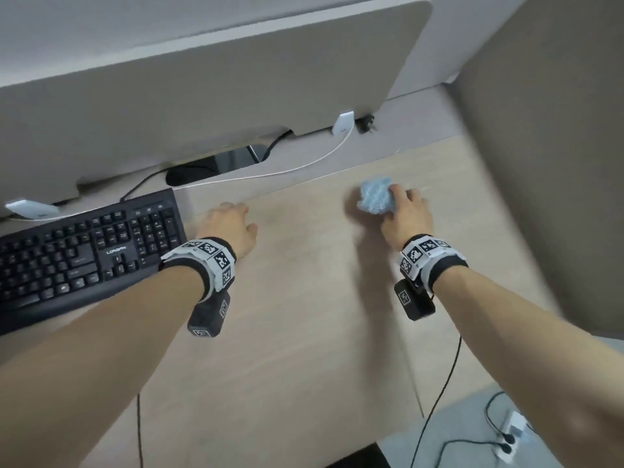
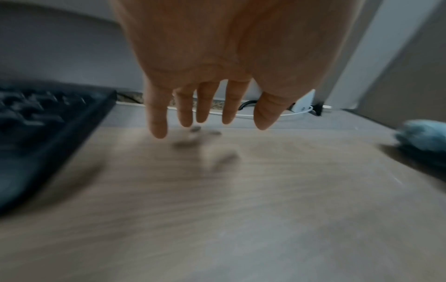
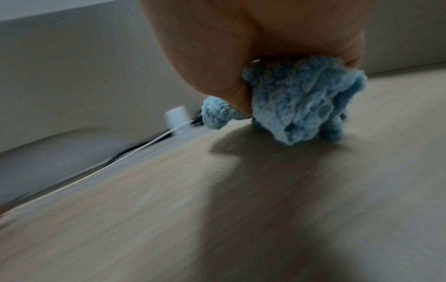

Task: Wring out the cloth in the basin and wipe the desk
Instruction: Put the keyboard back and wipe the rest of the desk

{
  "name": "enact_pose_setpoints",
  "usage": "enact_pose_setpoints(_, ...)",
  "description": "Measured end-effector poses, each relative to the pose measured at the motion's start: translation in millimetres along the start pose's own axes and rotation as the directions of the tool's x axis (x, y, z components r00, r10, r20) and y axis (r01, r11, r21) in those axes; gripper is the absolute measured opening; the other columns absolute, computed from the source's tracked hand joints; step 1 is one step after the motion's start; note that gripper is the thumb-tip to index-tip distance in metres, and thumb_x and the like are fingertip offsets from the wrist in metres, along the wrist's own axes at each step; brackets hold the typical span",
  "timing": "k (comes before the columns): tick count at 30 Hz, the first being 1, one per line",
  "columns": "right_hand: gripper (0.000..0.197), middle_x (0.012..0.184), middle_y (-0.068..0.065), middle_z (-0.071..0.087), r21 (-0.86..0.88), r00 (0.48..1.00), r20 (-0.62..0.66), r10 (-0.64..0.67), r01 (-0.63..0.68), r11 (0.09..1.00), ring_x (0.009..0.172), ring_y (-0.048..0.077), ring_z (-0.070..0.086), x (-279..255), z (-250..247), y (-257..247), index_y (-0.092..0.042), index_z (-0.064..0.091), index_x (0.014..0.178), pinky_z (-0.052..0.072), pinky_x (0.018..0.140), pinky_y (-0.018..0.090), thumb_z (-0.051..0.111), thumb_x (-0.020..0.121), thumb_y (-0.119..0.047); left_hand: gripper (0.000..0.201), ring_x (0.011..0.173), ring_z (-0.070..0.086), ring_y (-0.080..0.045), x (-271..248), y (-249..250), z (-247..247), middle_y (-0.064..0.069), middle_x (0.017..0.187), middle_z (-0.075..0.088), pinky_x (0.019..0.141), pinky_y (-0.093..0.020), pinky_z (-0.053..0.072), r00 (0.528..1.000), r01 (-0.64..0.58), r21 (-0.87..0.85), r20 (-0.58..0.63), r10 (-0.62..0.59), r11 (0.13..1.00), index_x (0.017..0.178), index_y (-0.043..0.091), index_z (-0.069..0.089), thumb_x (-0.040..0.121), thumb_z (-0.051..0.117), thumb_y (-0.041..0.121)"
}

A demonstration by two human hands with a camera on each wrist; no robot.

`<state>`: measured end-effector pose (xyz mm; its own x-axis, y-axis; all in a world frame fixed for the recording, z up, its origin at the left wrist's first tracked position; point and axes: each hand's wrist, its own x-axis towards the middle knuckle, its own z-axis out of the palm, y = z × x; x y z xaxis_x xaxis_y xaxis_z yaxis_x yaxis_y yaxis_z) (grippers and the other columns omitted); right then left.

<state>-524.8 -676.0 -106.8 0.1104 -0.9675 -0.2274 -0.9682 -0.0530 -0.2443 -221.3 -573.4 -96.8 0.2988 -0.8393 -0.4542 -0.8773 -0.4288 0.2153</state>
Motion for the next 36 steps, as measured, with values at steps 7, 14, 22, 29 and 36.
enact_pose_setpoints(7,0.065,0.154,0.018,0.026,-0.14,0.972,0.097,0.215,-0.2,0.97,0.137,0.044,0.025,41.7,8.5,47.4,-0.02,0.029,0.145,0.031,0.106,0.058,0.047,0.091,-0.049,0.054,0.122,0.046,-0.045,41.4,20.6,4.6,-0.023,0.136,0.045,0.103,-0.048,0.041,0.957,0.29,-0.068,0.009,-0.29,0.955,0.134,0.011,0.048,0.089,0.051,0.04)
enact_pose_setpoints(14,0.055,0.165,0.004,0.006,-0.101,0.921,0.231,-0.314,0.343,0.934,0.149,0.038,0.004,9.9,42.2,-2.2,-0.03,0.023,0.151,0.015,0.114,0.065,0.032,0.098,-0.044,0.06,0.13,0.035,-0.044,55.7,58.7,8.4,-0.023,0.139,0.036,0.105,-0.053,0.031,0.854,0.516,-0.151,0.014,-0.52,0.843,0.134,0.007,0.041,0.086,0.053,0.041)
enact_pose_setpoints(22,0.055,0.163,0.004,0.006,-0.127,0.981,0.115,0.154,-0.139,0.982,0.147,0.04,0.007,167.3,-8.7,54.8,-0.032,0.02,0.148,0.019,0.111,0.064,0.034,0.095,-0.041,0.06,0.12,0.035,-0.043,70.9,60.8,23.0,-0.019,0.132,0.034,0.098,-0.052,0.039,0.811,0.584,-0.075,0.0,-0.585,0.809,0.127,0.008,0.044,0.083,0.054,0.047)
enact_pose_setpoints(29,0.059,0.161,0.007,0.018,-0.104,0.943,0.145,-0.298,0.314,0.944,0.147,0.039,0.013,91.1,24.9,-0.5,-0.026,0.029,0.147,0.018,0.112,0.065,0.043,0.09,-0.029,0.072,0.124,0.032,-0.043,66.3,70.2,25.4,-0.018,0.136,0.031,0.097,-0.051,0.038,0.814,0.579,-0.068,-0.014,-0.581,0.812,0.138,0.011,0.037,0.082,0.055,0.053)
enact_pose_setpoints(36,0.06,0.159,0.017,0.022,-0.155,0.999,0.04,0.003,0.003,0.988,0.142,0.045,0.02,86.8,1.3,103.5,-0.019,0.028,0.148,0.027,0.11,0.06,0.044,0.091,-0.028,0.081,0.13,0.028,-0.044,66.2,73.2,24.7,-0.019,0.142,0.026,0.102,-0.054,0.034,0.817,0.575,-0.07,0.018,-0.576,0.815,0.144,0.012,0.03,0.081,0.054,0.058)
